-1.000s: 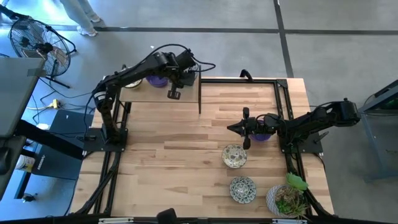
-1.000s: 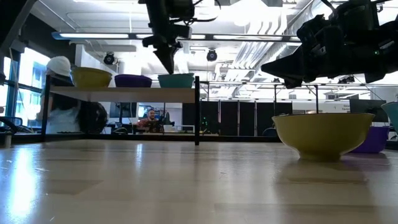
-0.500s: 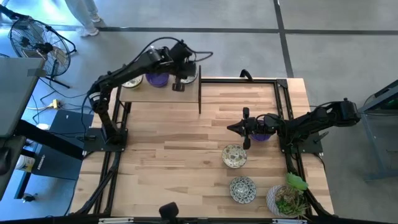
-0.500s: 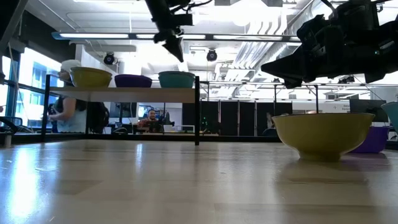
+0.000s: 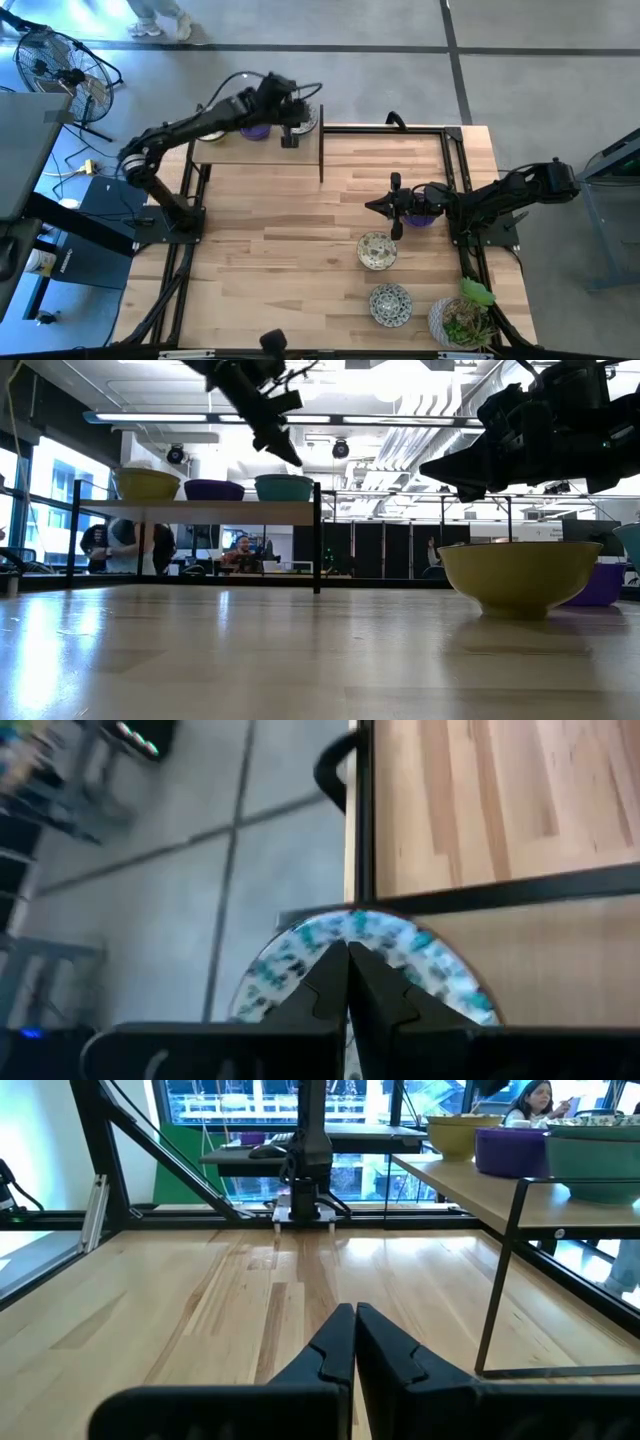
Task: Pick & Place Mini bowls
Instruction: Stack the blue bowl on the stacked blue bowl on the shelf
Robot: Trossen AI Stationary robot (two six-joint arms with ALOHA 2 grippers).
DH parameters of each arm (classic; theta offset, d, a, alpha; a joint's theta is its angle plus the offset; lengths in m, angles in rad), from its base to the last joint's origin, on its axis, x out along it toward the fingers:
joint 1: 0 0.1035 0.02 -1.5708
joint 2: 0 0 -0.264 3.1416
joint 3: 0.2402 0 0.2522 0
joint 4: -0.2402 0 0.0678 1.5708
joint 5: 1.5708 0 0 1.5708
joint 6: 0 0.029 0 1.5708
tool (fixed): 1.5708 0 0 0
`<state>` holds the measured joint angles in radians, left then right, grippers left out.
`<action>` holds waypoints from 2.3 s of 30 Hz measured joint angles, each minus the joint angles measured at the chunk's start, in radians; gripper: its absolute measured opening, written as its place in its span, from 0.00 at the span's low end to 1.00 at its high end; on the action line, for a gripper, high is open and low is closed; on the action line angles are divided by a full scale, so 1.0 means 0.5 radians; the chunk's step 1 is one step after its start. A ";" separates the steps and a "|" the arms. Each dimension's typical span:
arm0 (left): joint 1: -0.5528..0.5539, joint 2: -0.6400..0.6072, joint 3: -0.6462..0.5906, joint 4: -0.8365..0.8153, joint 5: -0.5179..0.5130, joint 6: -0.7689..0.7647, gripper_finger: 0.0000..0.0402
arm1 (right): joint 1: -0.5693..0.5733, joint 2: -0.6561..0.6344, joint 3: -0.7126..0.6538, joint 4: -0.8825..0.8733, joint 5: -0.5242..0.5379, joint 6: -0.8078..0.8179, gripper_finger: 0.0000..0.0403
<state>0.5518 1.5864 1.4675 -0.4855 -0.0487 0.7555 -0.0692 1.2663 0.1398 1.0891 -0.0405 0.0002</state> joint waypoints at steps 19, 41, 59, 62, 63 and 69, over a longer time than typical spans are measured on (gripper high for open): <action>-0.464 -0.773 -1.357 1.386 0.138 -0.069 0.00 | 0.000 0.000 0.004 0.042 0.052 0.096 0.00; -0.577 -0.789 -2.088 2.395 0.252 -0.334 0.00 | 0.134 -0.348 0.006 -0.522 0.560 0.202 0.00; -0.259 -0.789 -2.353 2.764 0.607 -0.527 0.00 | 0.209 -0.555 0.786 -2.578 0.750 0.482 0.09; -0.253 -0.789 -2.355 2.760 0.636 -0.510 0.00 | 0.253 -0.555 0.841 -2.787 0.759 0.592 0.13; -0.253 -0.789 -2.355 2.760 0.644 -0.508 0.00 | 0.269 -0.555 0.859 -2.853 0.773 0.635 0.14; -0.253 -0.788 -2.355 2.742 0.684 -0.492 0.00 | 0.368 -0.555 0.958 -3.244 0.817 0.882 0.22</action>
<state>0.4255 1.1923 0.2901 0.8856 0.2935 0.5093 0.1146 0.9890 0.6187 -0.5328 0.3679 0.4412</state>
